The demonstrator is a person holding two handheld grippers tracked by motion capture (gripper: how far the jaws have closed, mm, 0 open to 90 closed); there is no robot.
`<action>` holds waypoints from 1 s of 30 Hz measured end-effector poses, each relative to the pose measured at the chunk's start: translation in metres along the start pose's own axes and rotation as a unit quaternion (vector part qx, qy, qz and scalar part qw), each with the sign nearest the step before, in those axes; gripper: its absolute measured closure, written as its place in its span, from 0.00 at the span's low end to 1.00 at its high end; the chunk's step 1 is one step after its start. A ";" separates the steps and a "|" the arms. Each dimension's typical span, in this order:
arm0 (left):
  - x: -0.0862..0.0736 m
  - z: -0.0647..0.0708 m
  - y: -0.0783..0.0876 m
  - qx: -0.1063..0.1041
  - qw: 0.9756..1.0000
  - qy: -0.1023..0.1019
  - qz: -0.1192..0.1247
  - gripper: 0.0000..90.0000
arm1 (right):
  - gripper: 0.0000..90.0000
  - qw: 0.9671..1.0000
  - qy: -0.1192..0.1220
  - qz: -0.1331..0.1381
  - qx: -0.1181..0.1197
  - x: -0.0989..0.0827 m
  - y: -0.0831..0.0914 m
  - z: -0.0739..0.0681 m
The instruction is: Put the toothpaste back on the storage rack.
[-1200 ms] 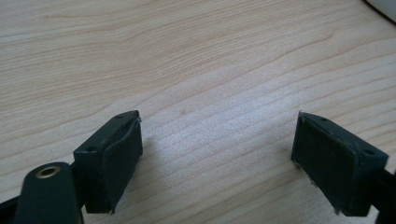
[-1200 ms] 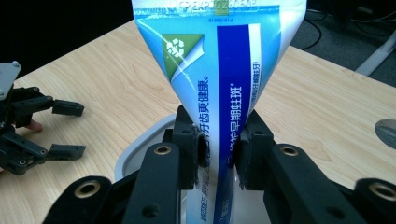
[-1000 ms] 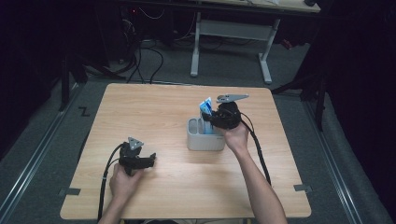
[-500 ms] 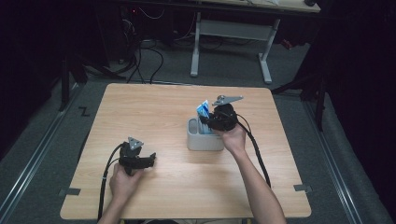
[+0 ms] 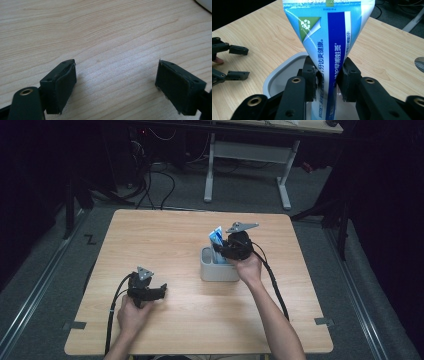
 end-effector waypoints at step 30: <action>0.000 0.000 0.000 0.001 1.000 0.001 0.002 0.19 | 0.51 0.999 0.010 0.005 -0.033 -0.009 0.015 0.009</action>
Point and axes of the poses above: each handheld gripper's, and its own axes: y roughly backward along the jaws, x roughly out of its top, z roughly to its right, the point moved 10 cm from there along -y, roughly forward along the jaws, and after that the axes turned 5 degrees about -z, right-handed, at the moved point
